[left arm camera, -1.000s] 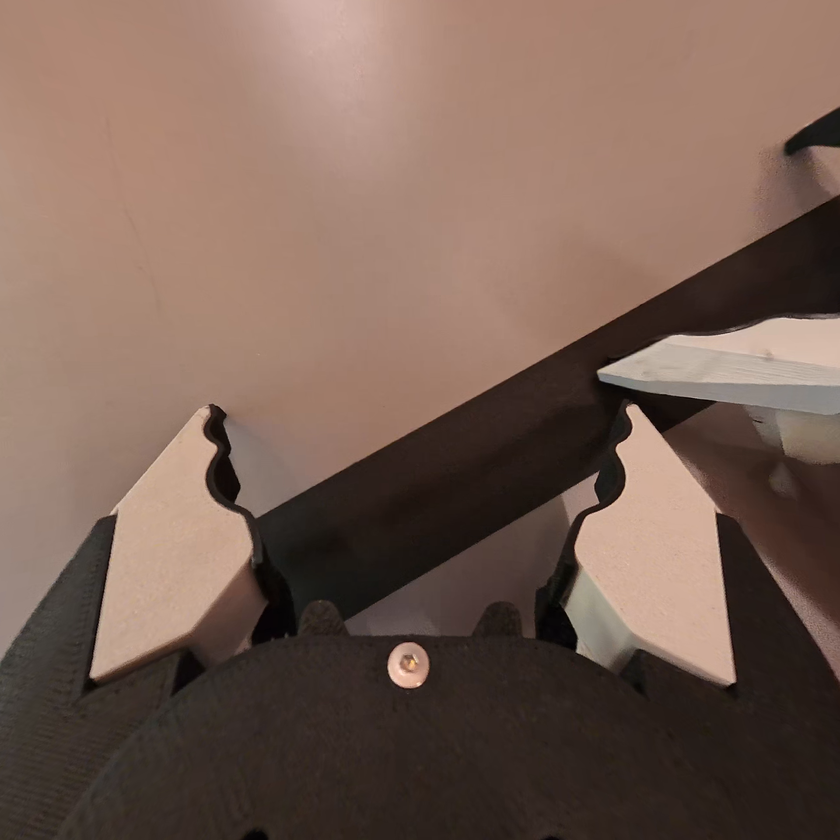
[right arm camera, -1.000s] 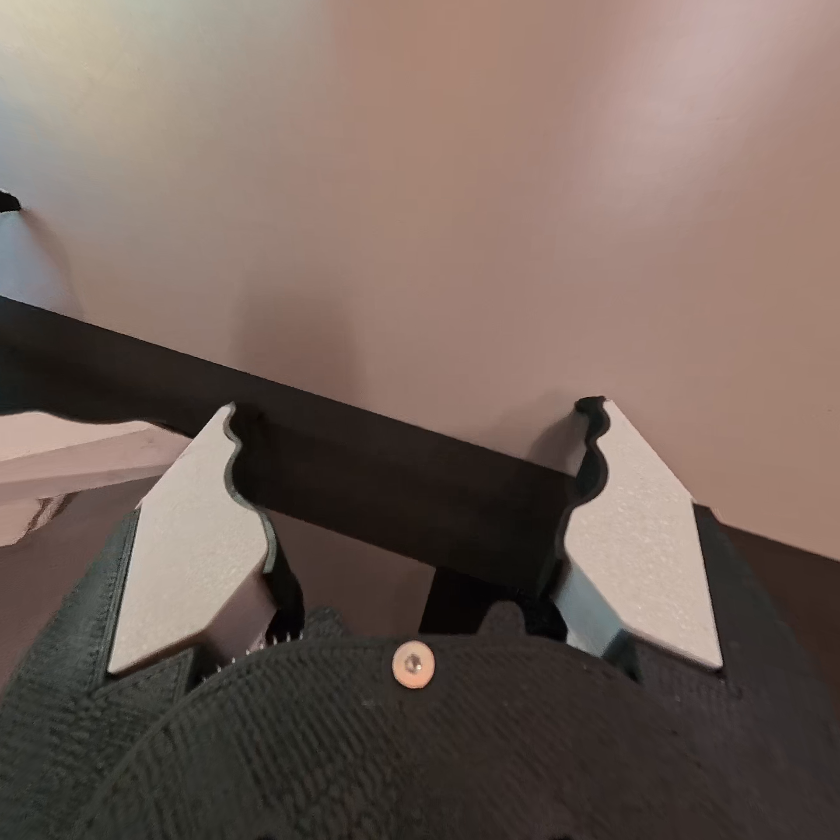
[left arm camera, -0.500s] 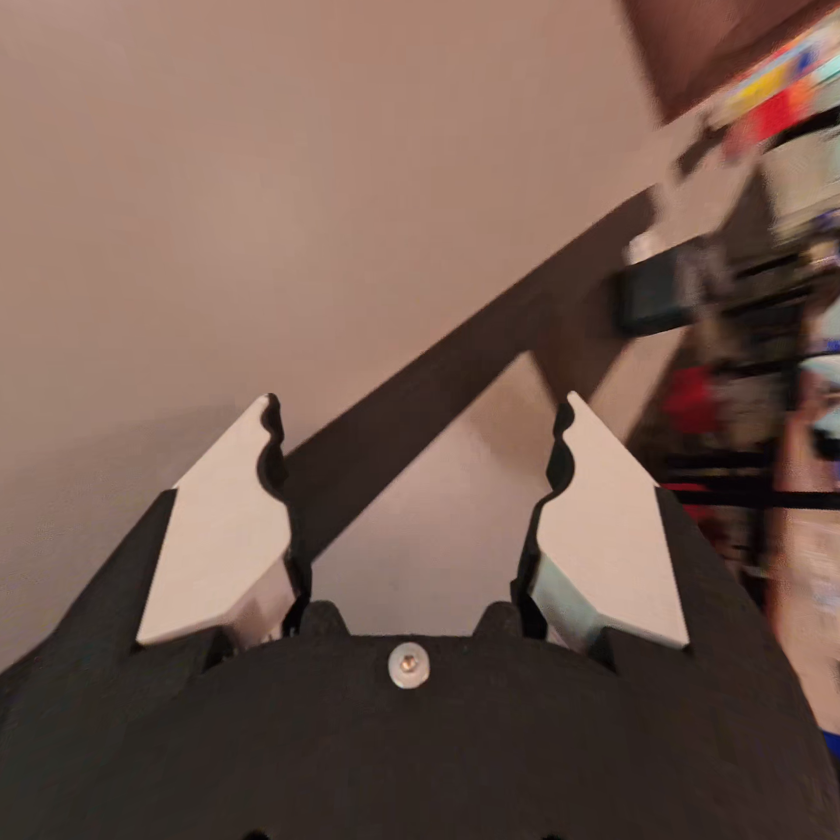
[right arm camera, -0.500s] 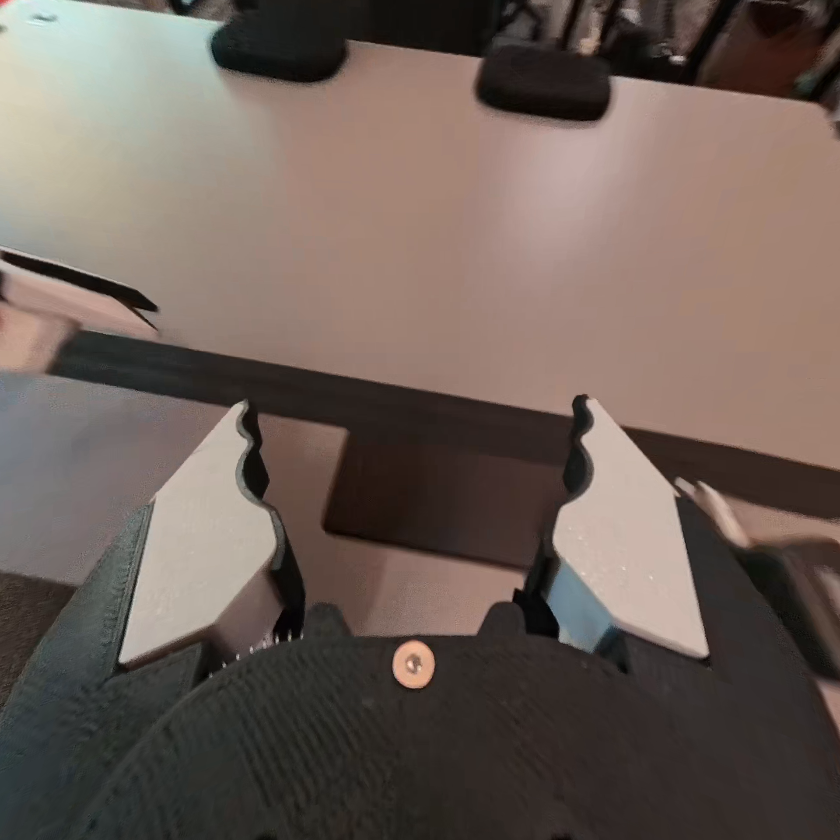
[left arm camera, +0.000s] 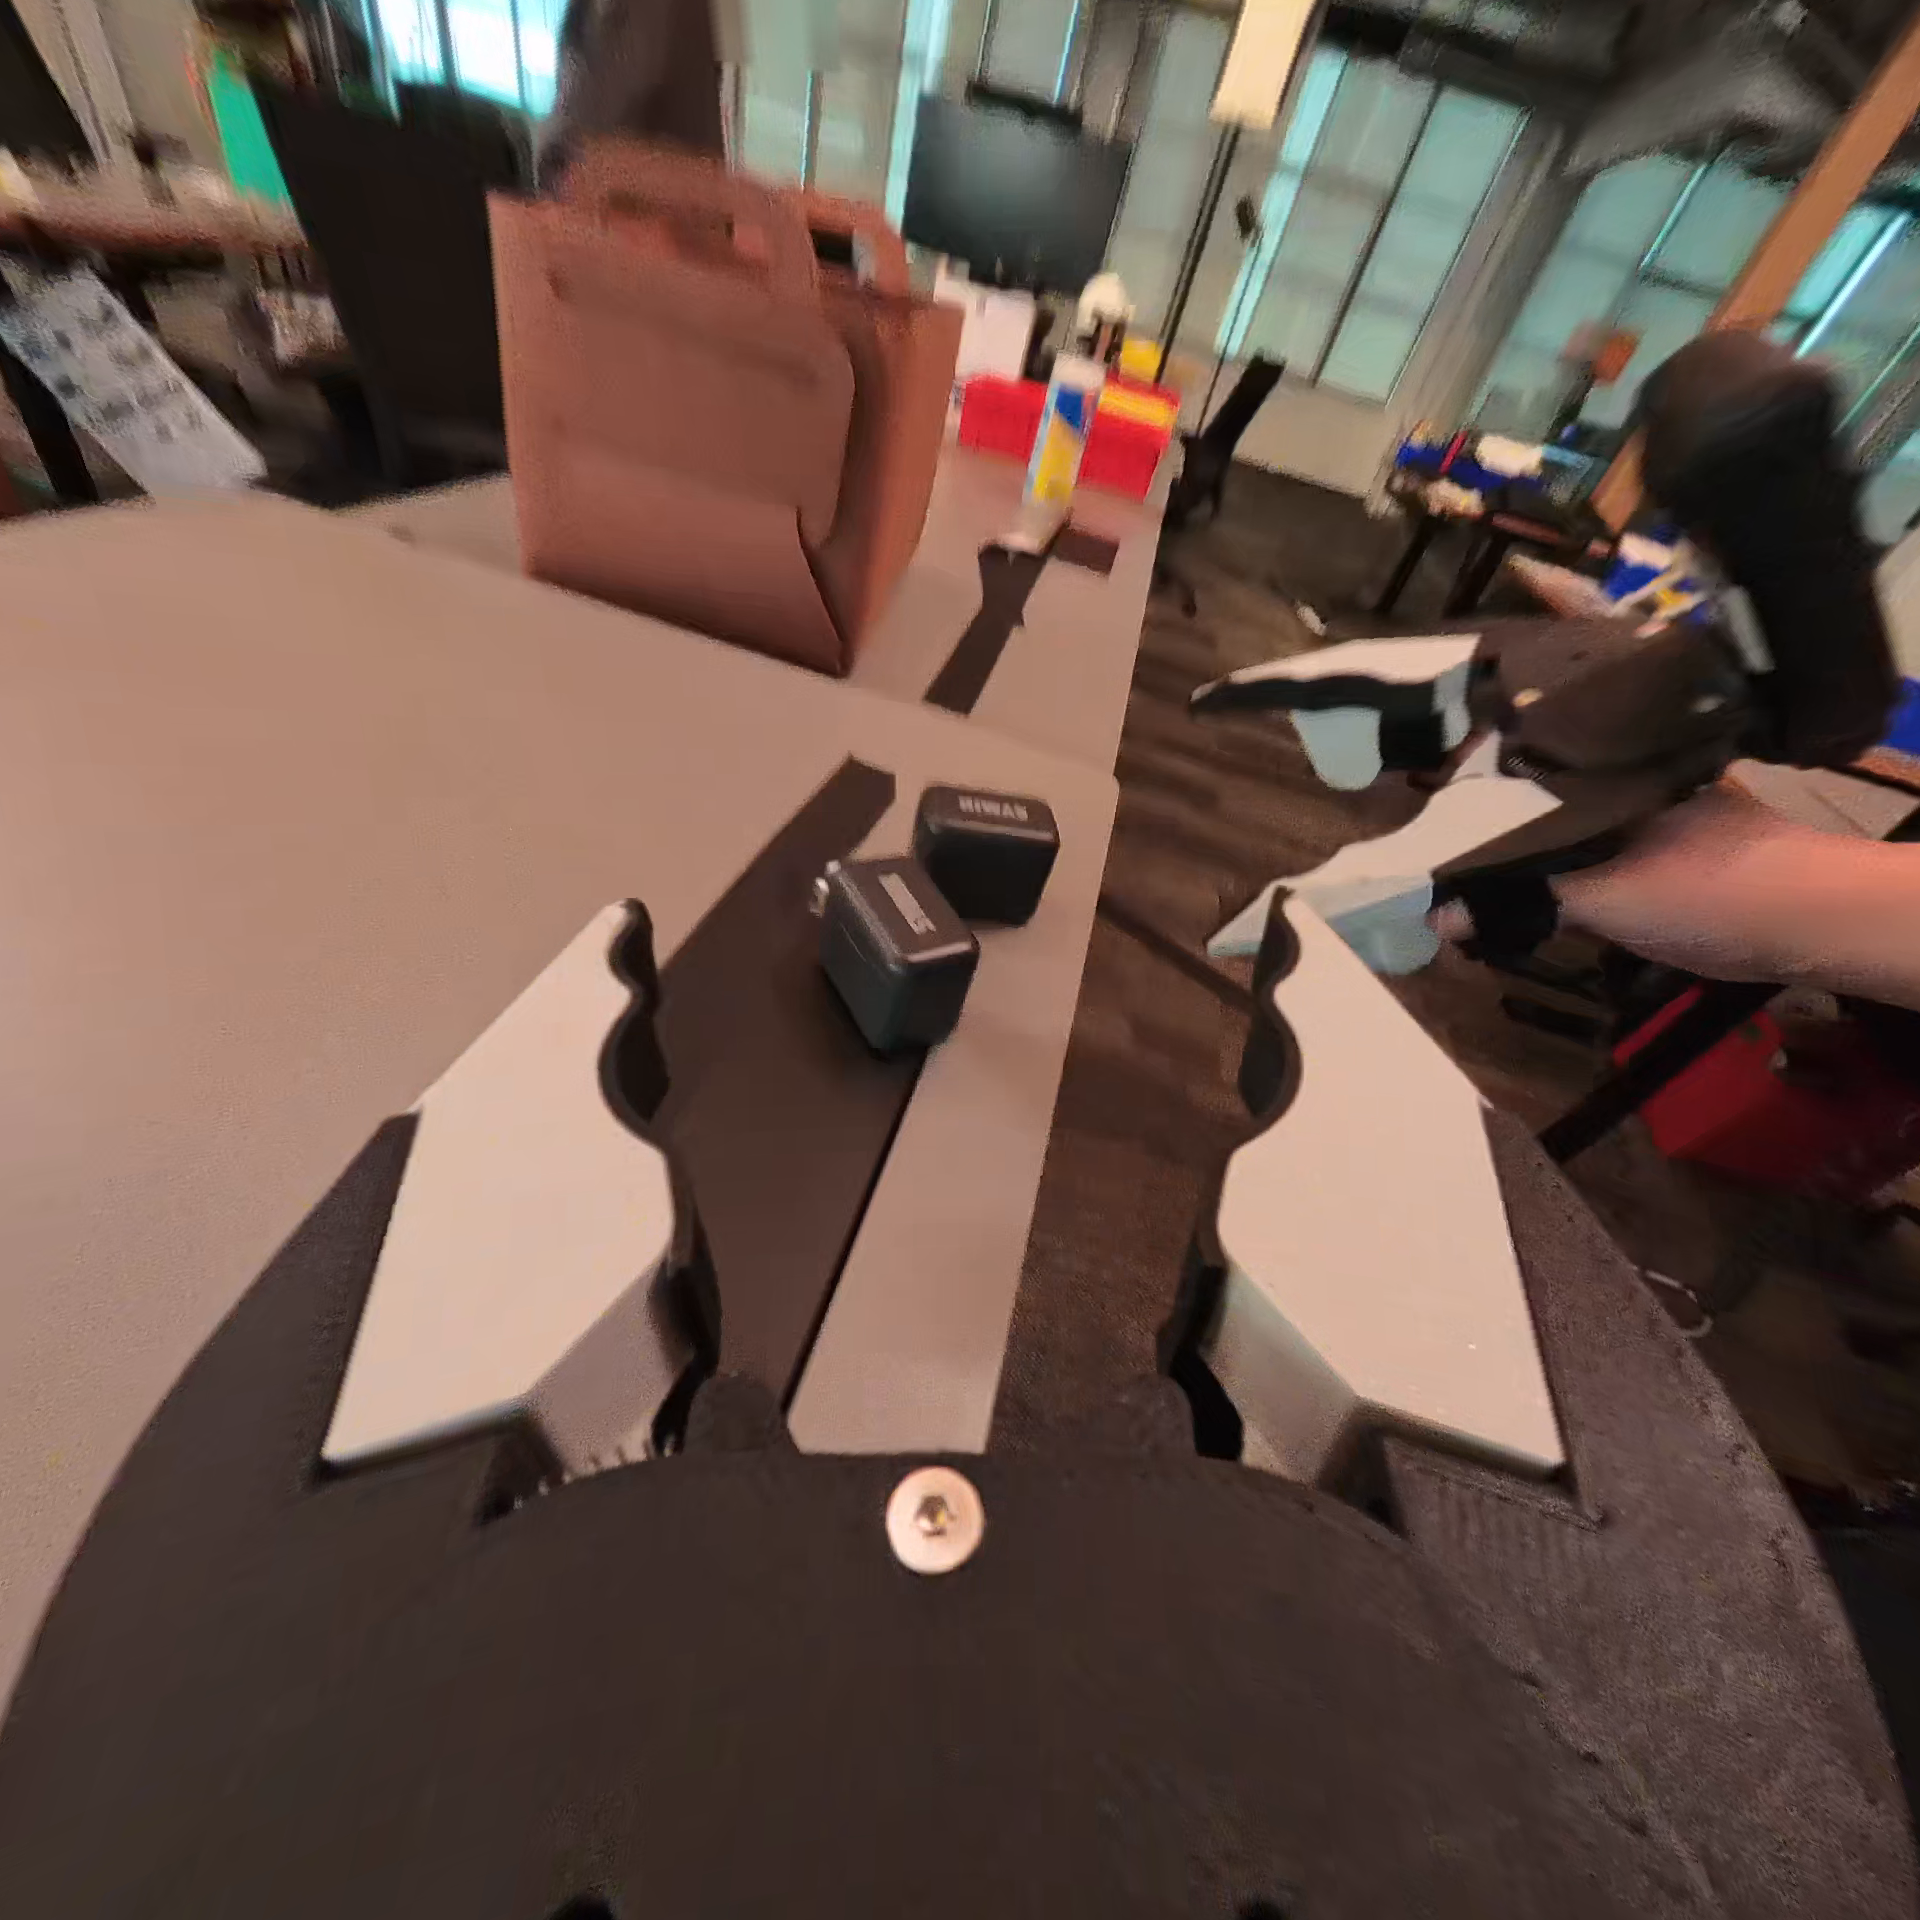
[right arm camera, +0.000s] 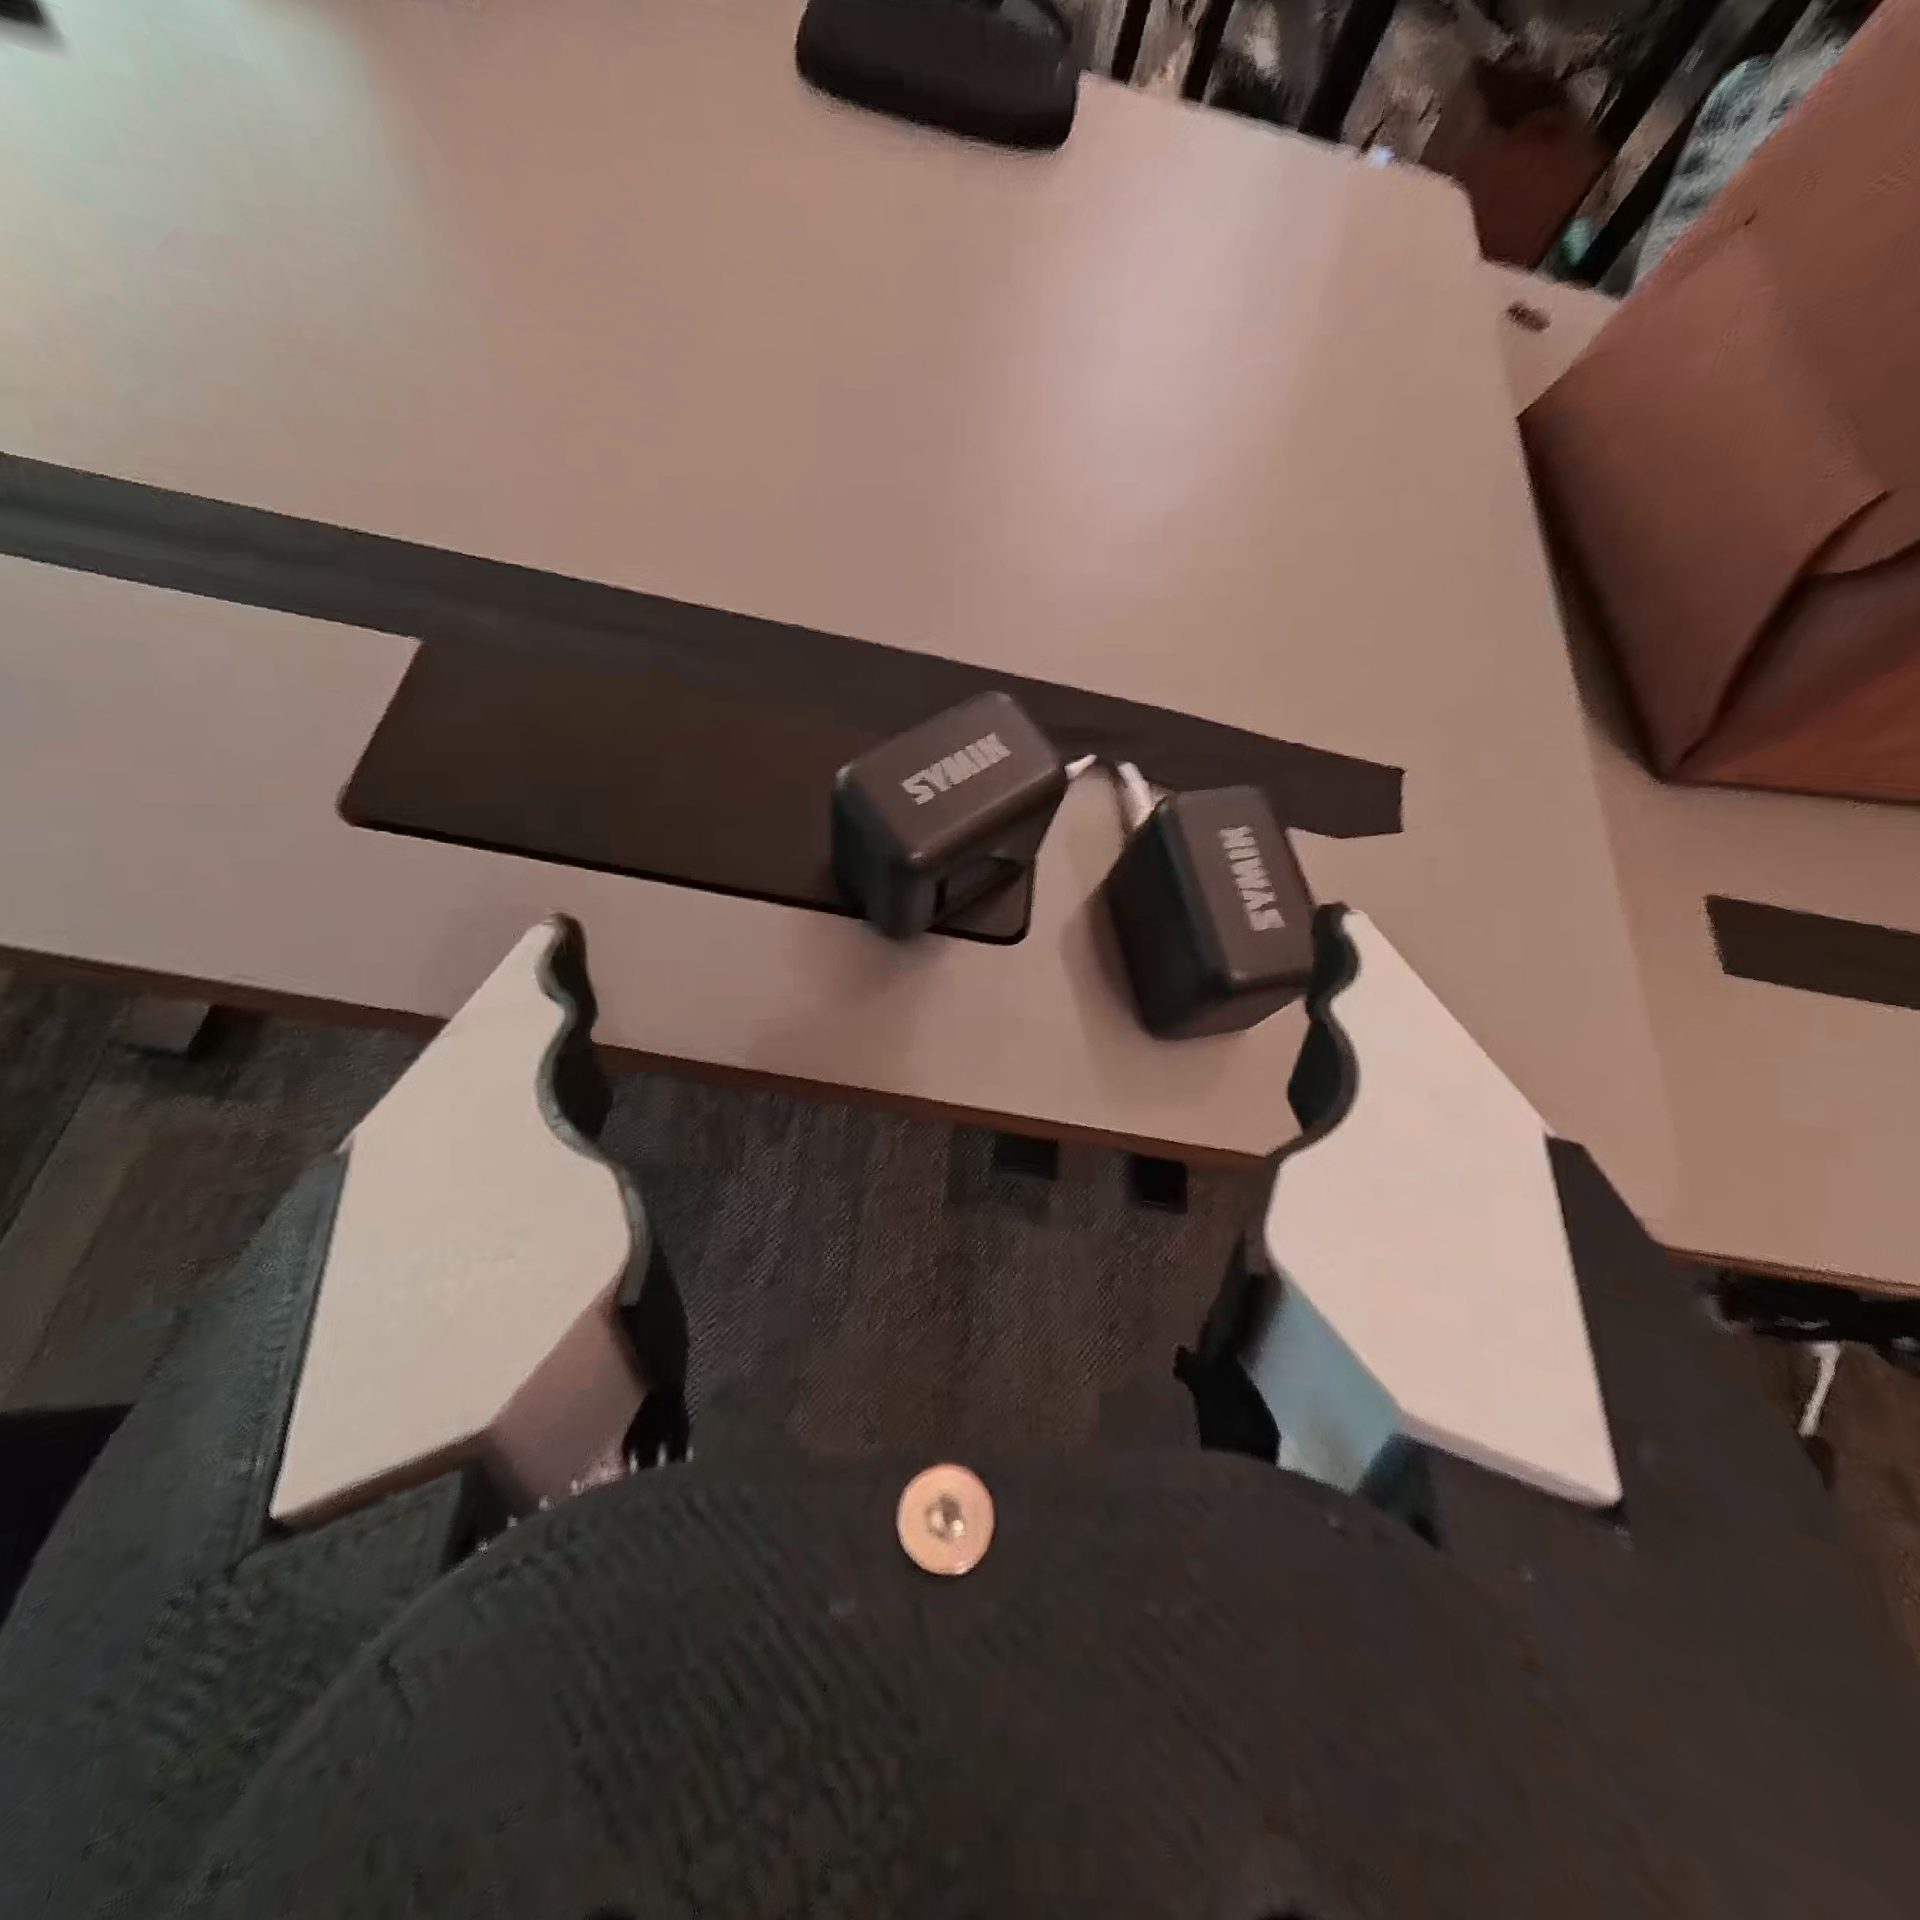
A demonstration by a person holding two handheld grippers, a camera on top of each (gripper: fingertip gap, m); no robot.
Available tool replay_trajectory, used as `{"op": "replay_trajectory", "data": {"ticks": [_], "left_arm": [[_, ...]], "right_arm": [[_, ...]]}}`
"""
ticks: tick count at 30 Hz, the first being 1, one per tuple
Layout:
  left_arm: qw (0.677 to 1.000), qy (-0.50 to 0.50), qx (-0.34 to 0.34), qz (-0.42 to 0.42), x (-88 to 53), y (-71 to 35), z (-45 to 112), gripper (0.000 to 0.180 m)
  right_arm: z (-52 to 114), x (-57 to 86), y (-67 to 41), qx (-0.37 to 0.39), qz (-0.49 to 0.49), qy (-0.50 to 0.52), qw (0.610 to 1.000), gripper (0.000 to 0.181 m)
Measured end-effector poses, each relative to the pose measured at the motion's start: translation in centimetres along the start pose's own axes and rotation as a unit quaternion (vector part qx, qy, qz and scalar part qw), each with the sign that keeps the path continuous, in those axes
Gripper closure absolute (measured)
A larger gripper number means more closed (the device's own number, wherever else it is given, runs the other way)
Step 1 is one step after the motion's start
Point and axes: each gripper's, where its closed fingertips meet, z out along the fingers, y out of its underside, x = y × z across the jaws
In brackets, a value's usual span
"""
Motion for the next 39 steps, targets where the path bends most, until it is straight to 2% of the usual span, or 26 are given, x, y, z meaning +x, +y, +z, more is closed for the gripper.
{"op": "replay_trajectory", "data": {"ticks": [3,5,7,10,13,17,21,24,26,28,31,34,39], "left_arm": [[1.0,-0.016,-0.016,0.015,1.7,1.8,4.3,0.088],[0.997,-0.053,-0.041,0.047,2.2,3.1,7.0,0.09],[0.988,-0.096,-0.103,0.063,2.1,6.0,9.5,0.092],[0.964,-0.169,-0.201,0.038,0.8,10.4,12.7,0.091],[0.943,-0.241,-0.226,0.045,-1.1,11.0,15.4,0.095],[0.912,-0.277,-0.302,0.031,-2.7,14.4,17.1,0.1],[0.907,-0.262,-0.33,-0.012,-2.9,16.4,17.6,0.123],[0.913,-0.236,-0.331,-0.038,-2.8,16.3,17.6,0.124],[0.915,-0.199,-0.342,-0.081,-2.9,16.3,17.4,0.124],[0.911,-0.151,-0.35,-0.158,-3.1,15.7,17.3,0.123],[0.883,-0.074,-0.368,-0.281,-3.5,14.6,17.1,0.124],[0.839,-0.005,-0.386,-0.383,-4.0,13.6,17.0,0.124],[0.74,0.057,-0.399,-0.538,-4.7,12.4,17.2,0.124]], "right_arm": [[0.0,2.3,0.9,0.018,-0.01,0.008,1.0,0.064],[0.1,3.9,2.1,0.032,-0.004,-0.005,0.999,0.071],[0.5,5.2,3.9,0.023,0.0,-0.03,0.999,0.077],[0.3,6.7,6.2,0.015,-0.021,-0.067,0.997,0.077],[-0.3,7.8,7.9,0.02,-0.018,-0.093,0.995,0.078],[-0.8,8.6,8.9,0.021,-0.021,-0.102,0.994,0.078],[-0.4,7.4,9.5,0.019,-0.06,-0.107,0.992,0.081],[0.3,6.1,9.5,0.029,-0.063,-0.112,0.991,0.087],[0.9,5.1,9.2,0.037,-0.055,-0.116,0.991,0.089],[1.5,3.6,8.2,0.06,-0.044,-0.133,0.988,0.089],[2.8,1.0,5.7,0.11,-0.031,-0.161,0.98,0.086],[4.4,0.4,3.0,0.152,0.01,-0.141,0.978,0.086],[5.7,2.4,-0.2,0.222,0.08,-0.029,0.971,0.085]]}}
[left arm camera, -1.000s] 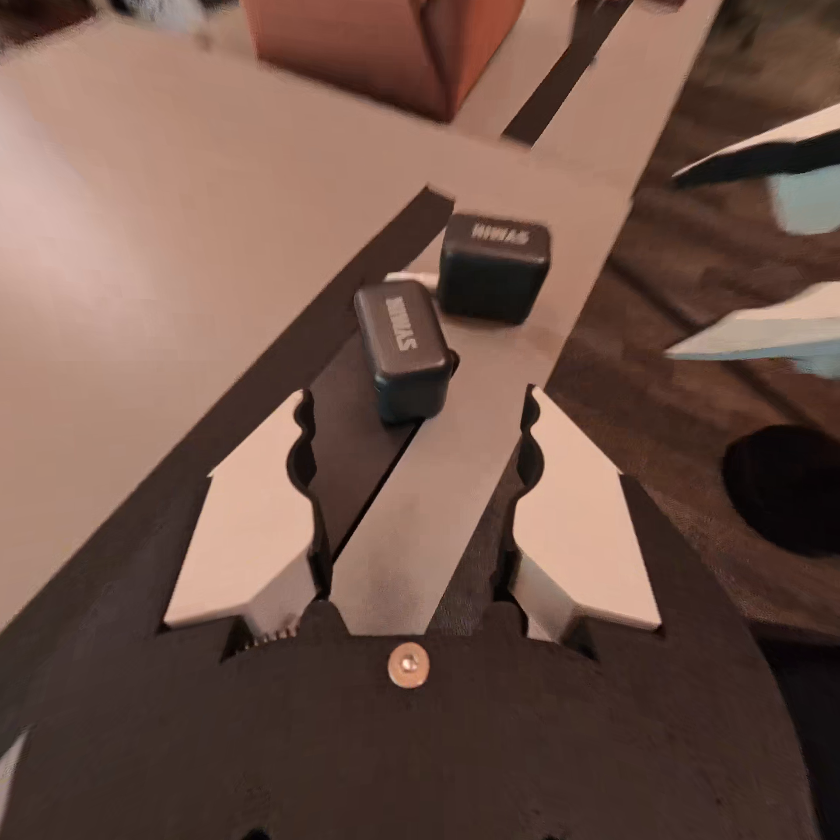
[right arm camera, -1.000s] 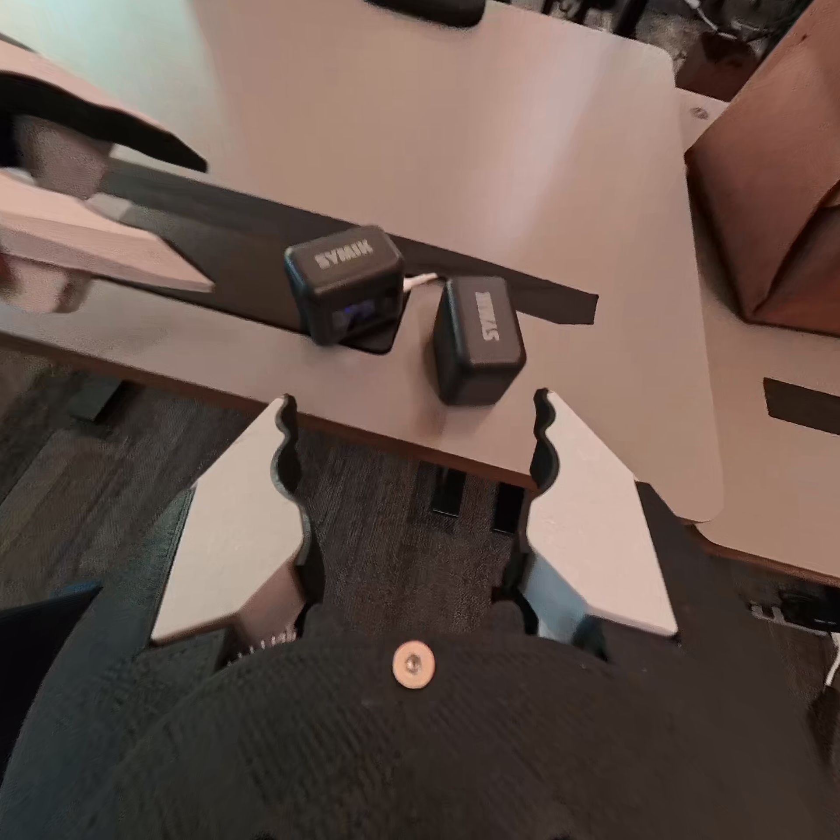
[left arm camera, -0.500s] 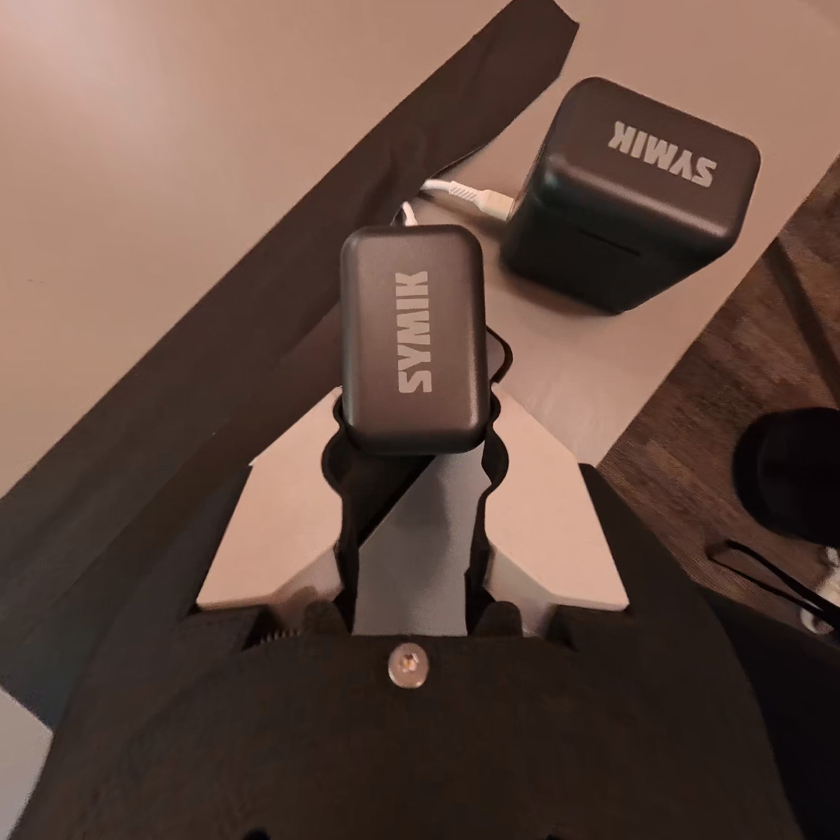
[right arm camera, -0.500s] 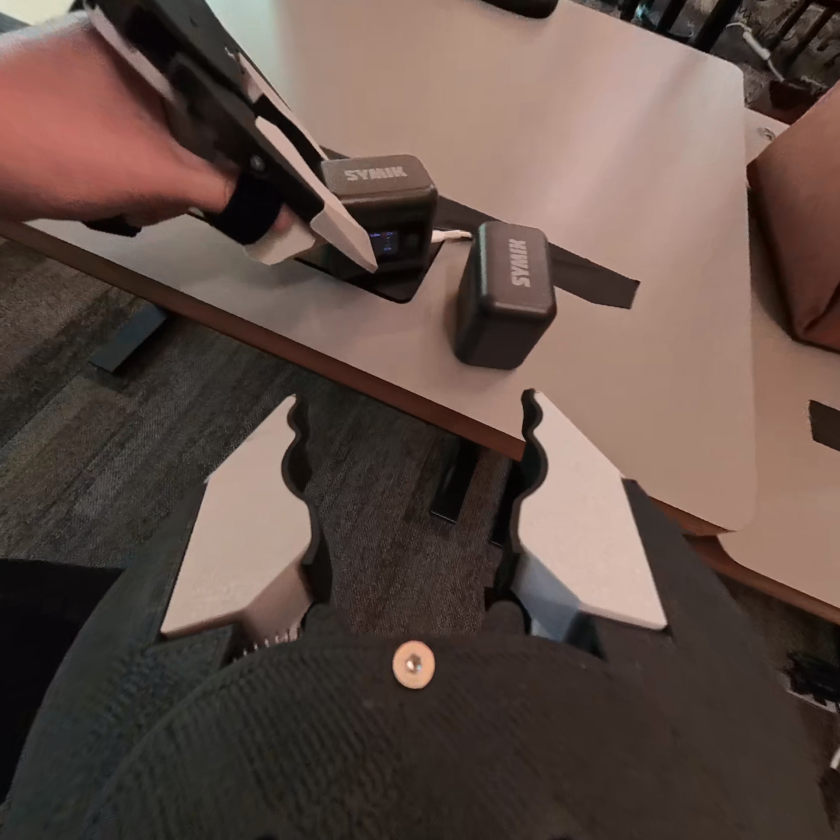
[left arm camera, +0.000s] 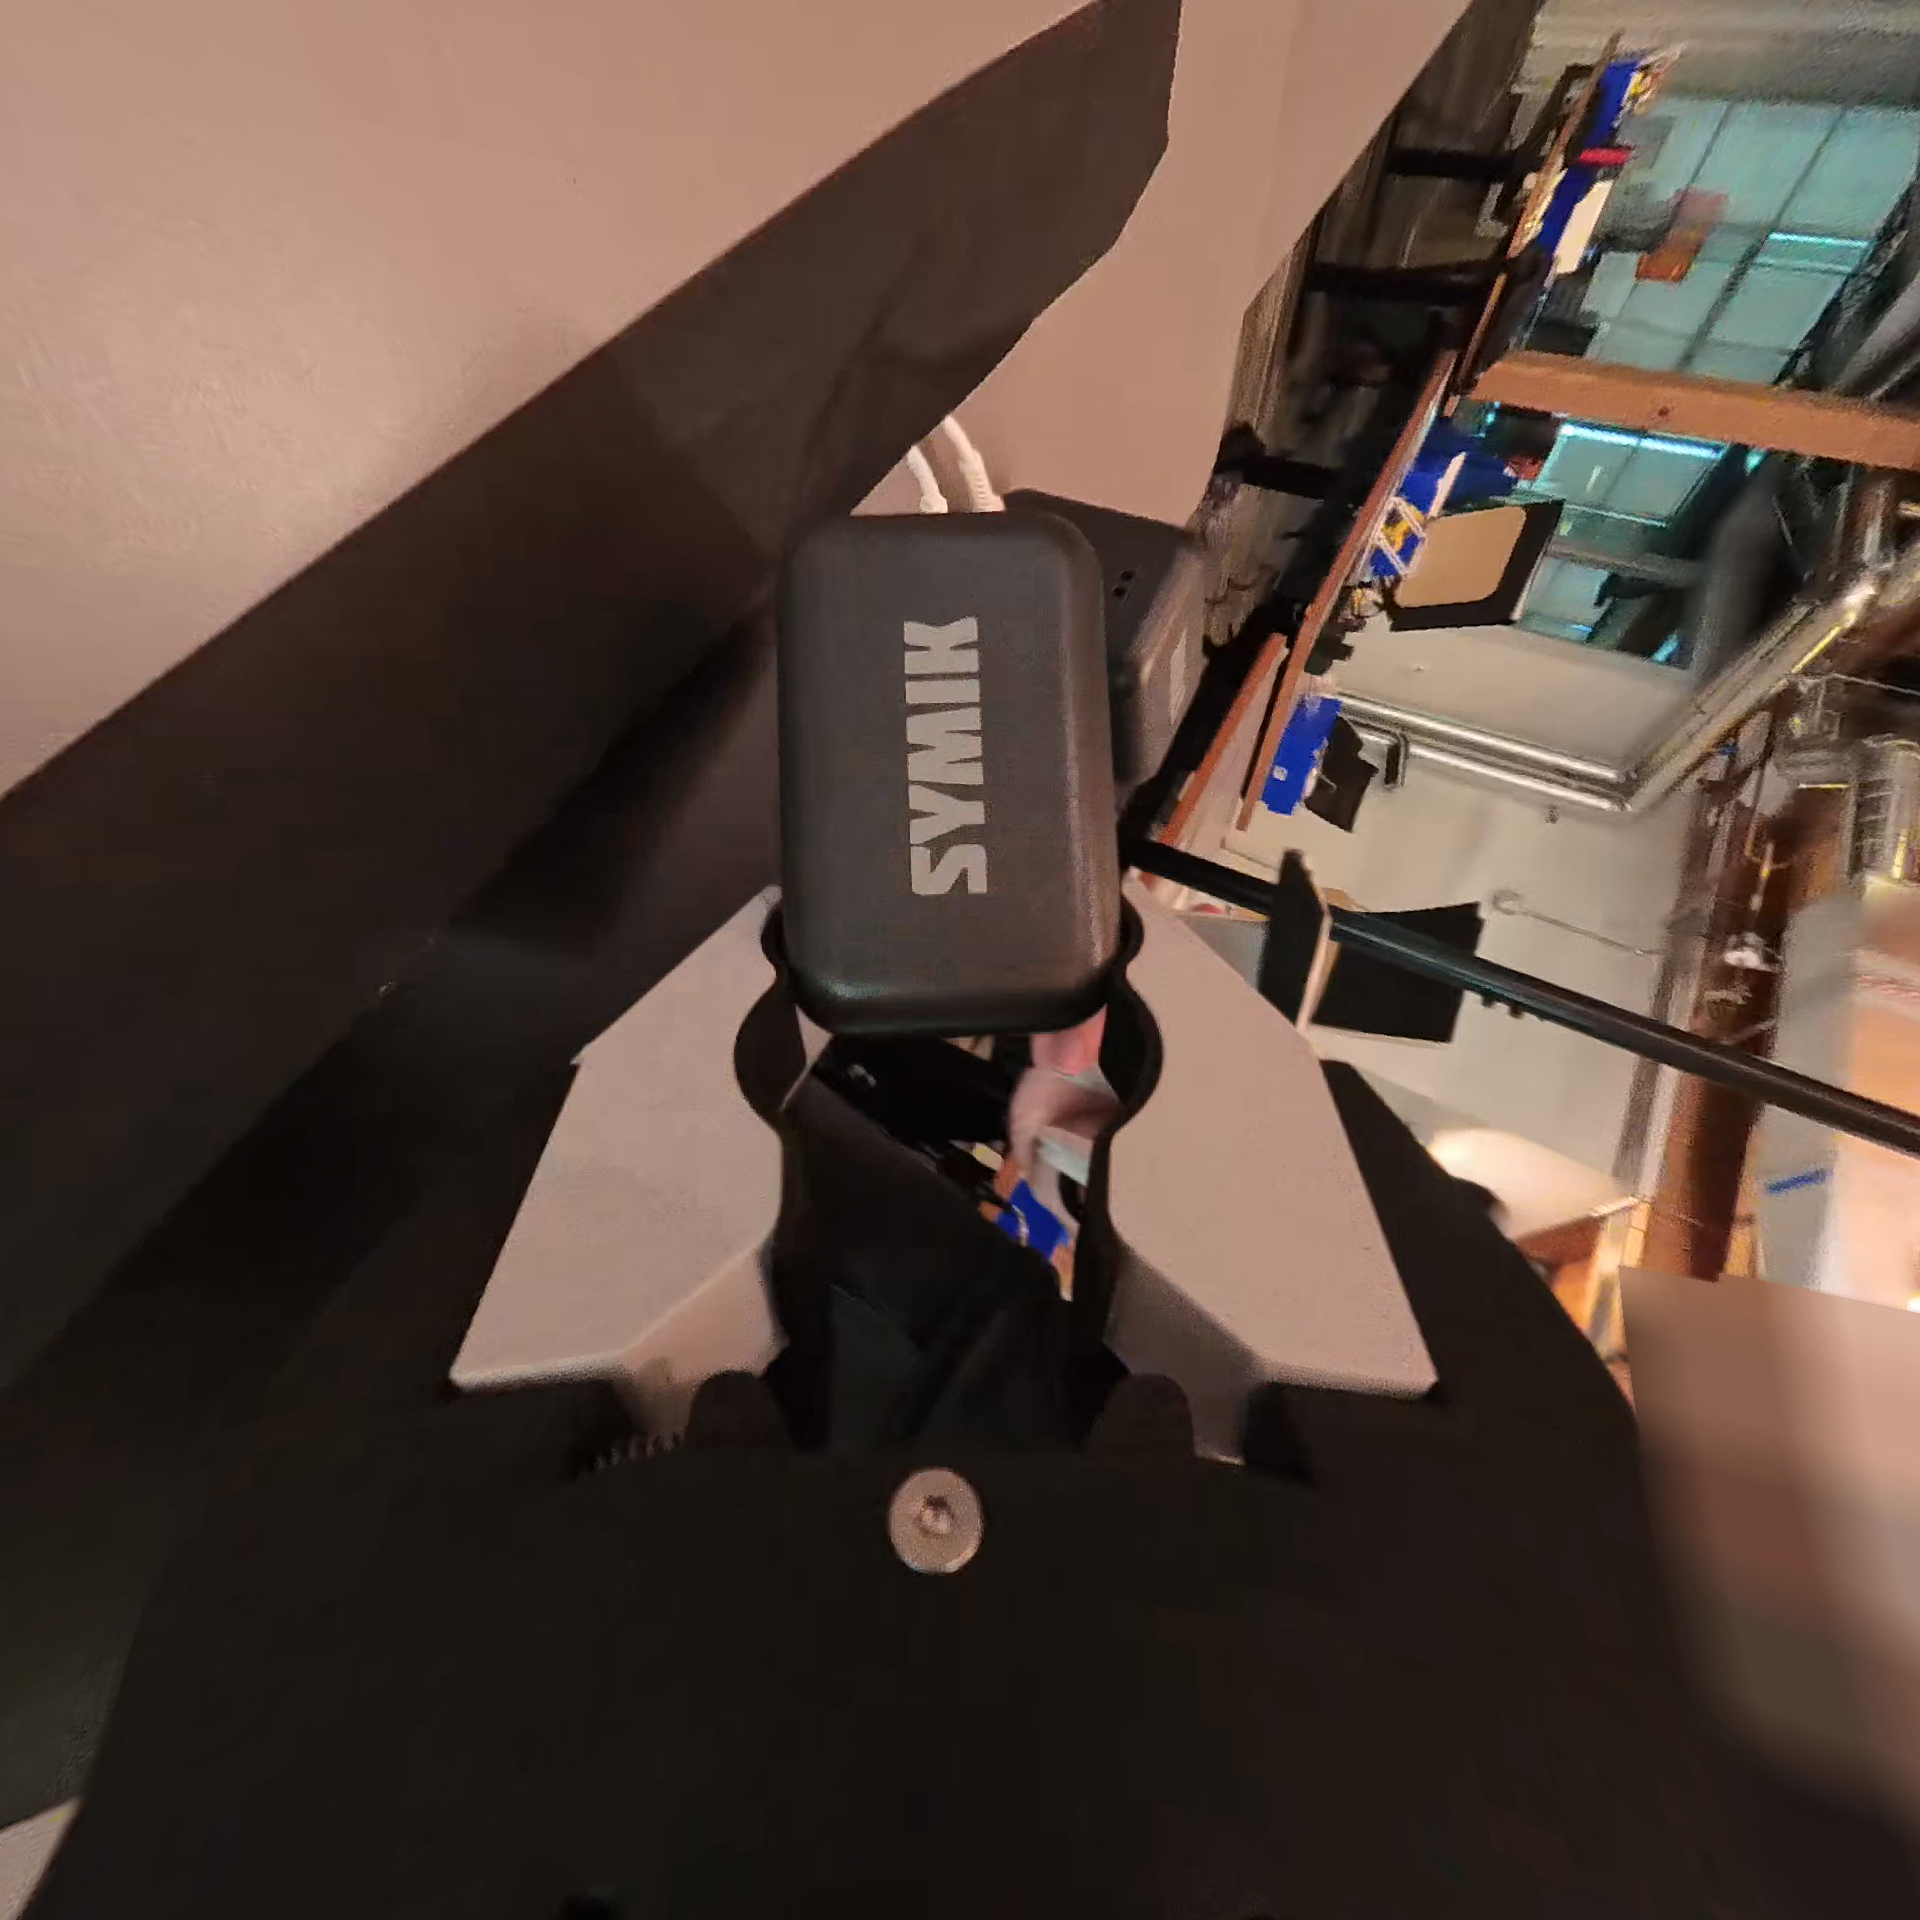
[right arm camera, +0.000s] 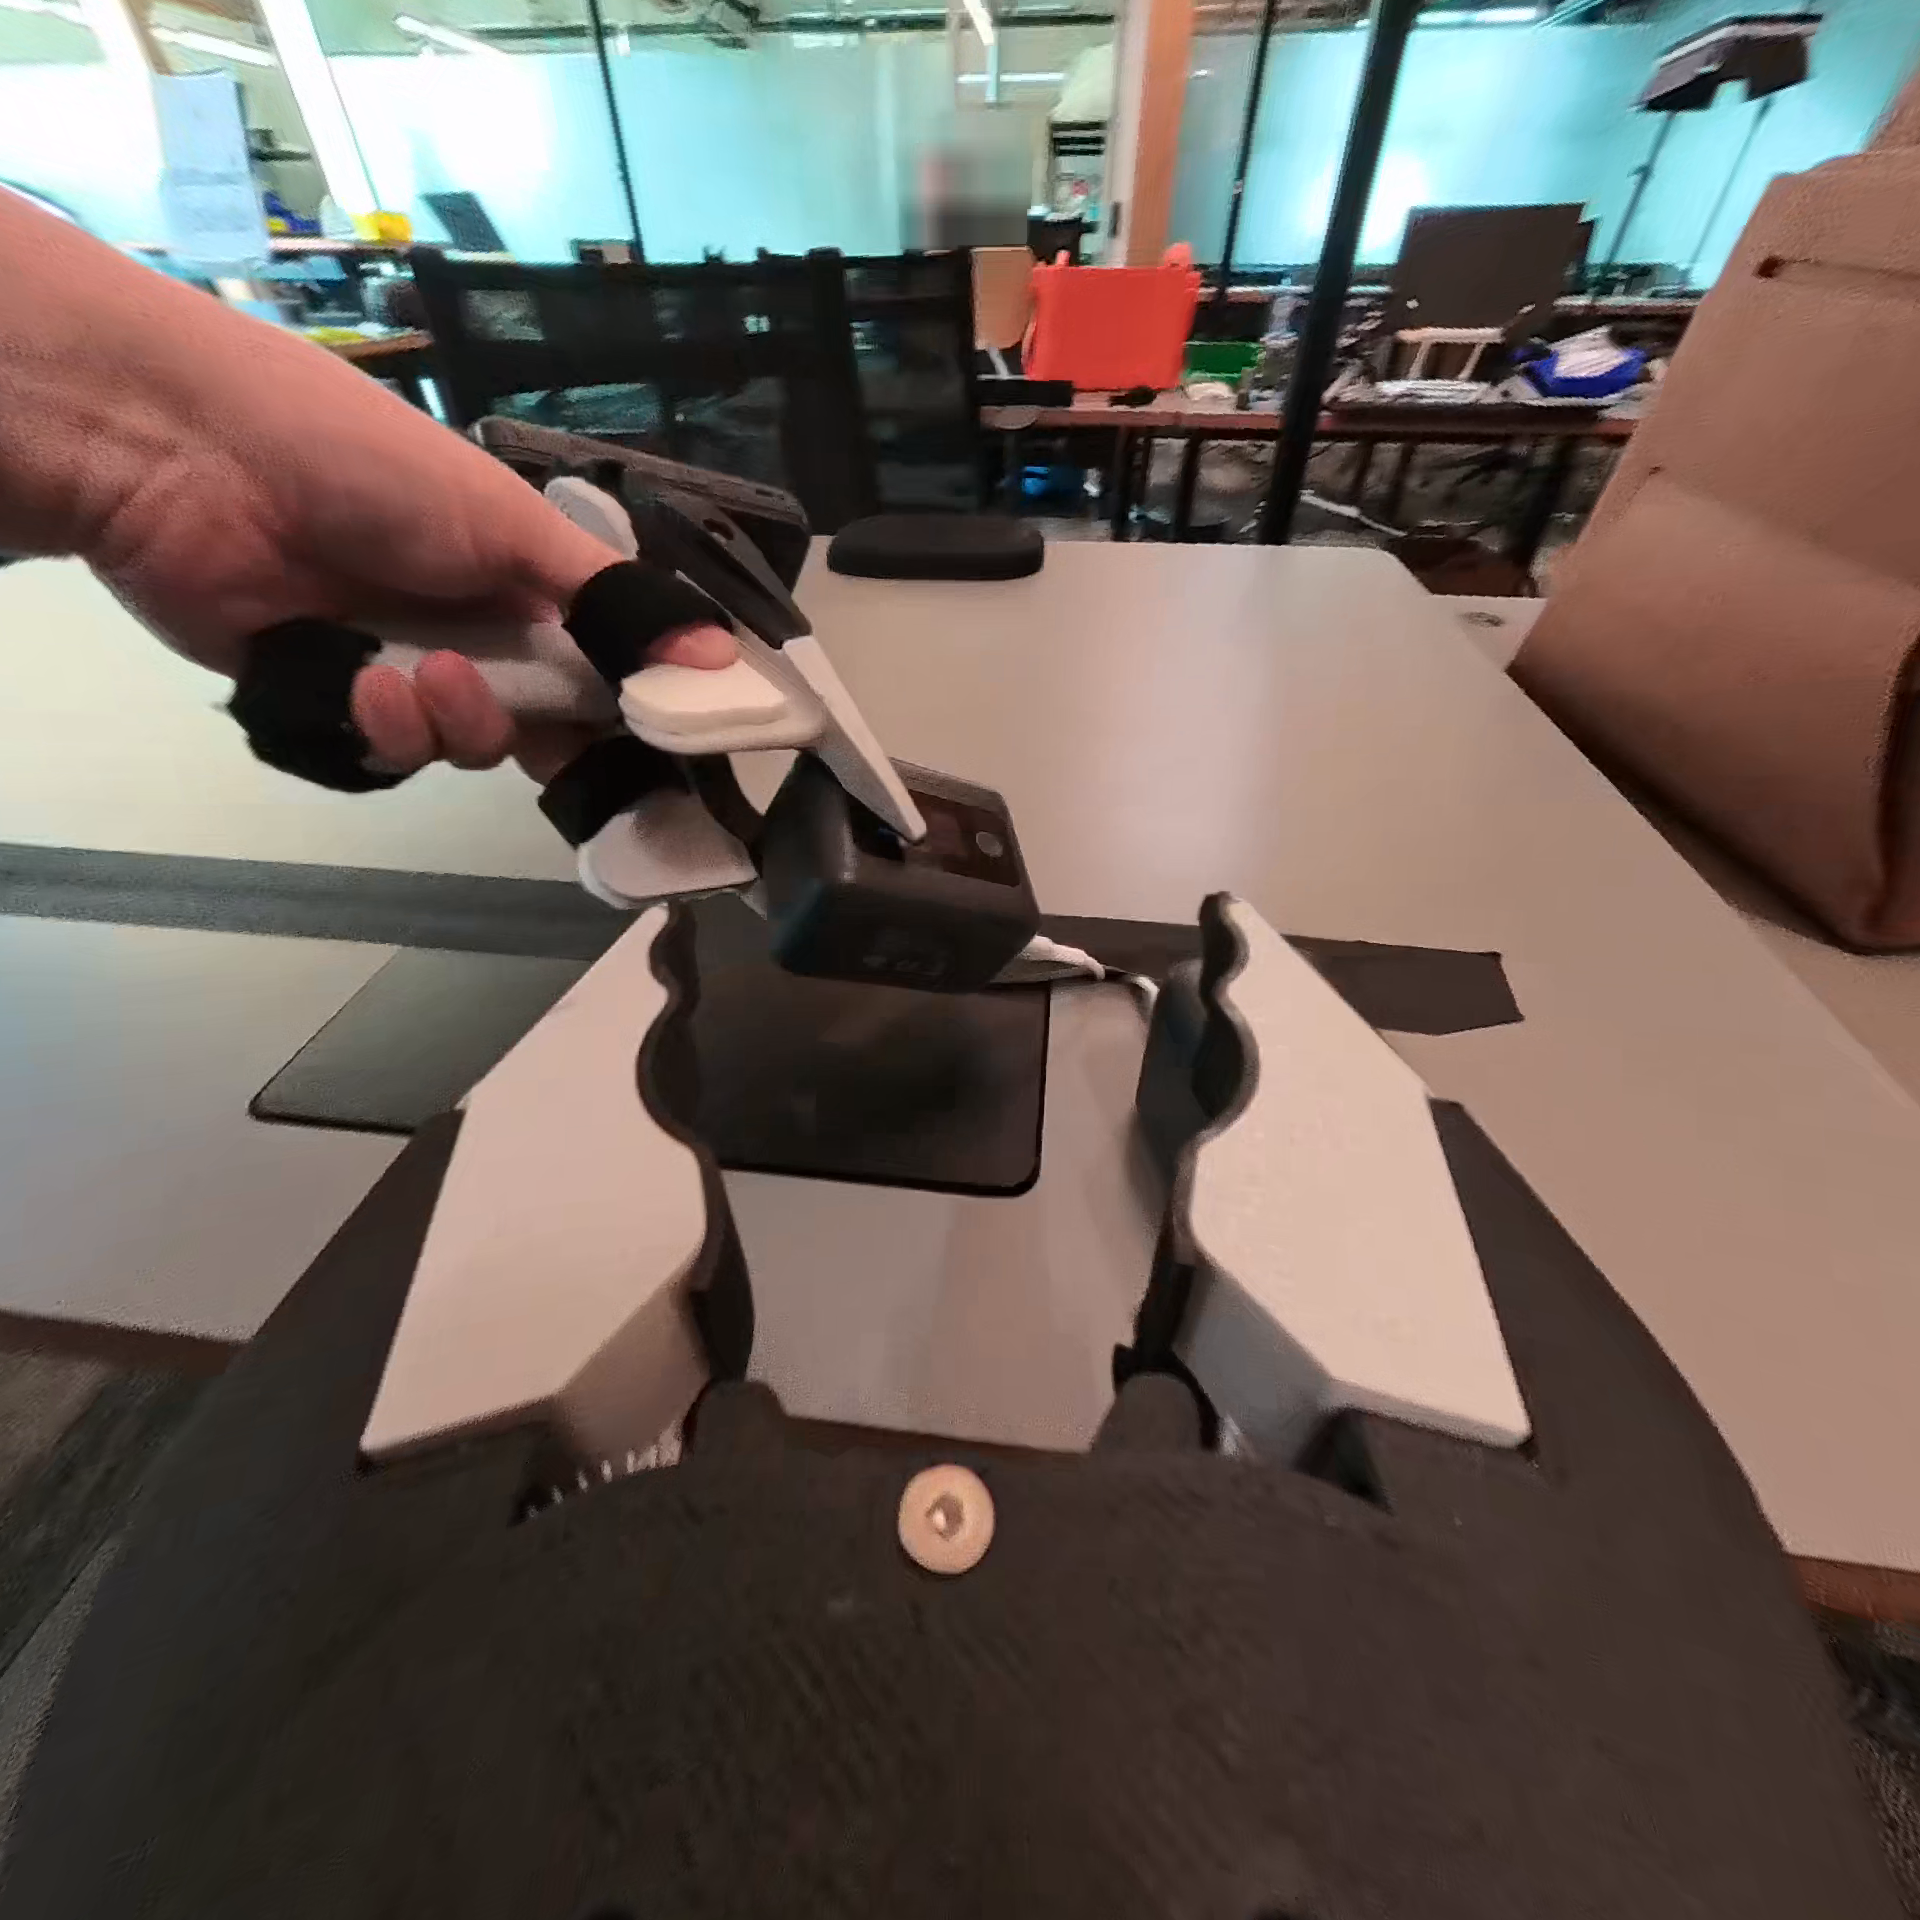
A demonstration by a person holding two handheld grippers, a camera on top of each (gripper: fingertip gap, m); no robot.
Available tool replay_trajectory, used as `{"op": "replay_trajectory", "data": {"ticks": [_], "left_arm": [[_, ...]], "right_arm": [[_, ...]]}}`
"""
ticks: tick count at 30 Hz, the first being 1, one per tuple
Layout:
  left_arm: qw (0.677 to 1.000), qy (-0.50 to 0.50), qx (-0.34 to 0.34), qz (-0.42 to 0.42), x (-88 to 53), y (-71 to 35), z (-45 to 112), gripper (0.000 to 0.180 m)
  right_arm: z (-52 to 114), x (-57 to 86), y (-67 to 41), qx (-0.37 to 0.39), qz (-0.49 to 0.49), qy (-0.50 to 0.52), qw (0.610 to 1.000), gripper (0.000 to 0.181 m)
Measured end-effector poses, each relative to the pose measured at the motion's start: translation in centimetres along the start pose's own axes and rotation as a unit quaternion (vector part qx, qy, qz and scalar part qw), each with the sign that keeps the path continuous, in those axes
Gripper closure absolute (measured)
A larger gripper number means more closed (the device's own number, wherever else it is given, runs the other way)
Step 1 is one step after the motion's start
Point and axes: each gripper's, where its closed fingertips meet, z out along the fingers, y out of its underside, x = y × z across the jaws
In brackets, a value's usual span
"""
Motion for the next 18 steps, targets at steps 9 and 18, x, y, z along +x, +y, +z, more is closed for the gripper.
{"op": "replay_trajectory", "data": {"ticks": [9,18], "left_arm": [[0.996,0.0,-0.073,-0.06,0.6,-0.4,-0.6,0.124],[0.994,-0.003,-0.087,-0.07,0.8,-0.7,-0.7,0.124]], "right_arm": [[2.7,-2.8,2.9,-0.044,0.047,-0.009,0.998,0.084],[2.4,-3.4,4.3,-0.073,0.054,-0.007,0.996,0.086]]}}
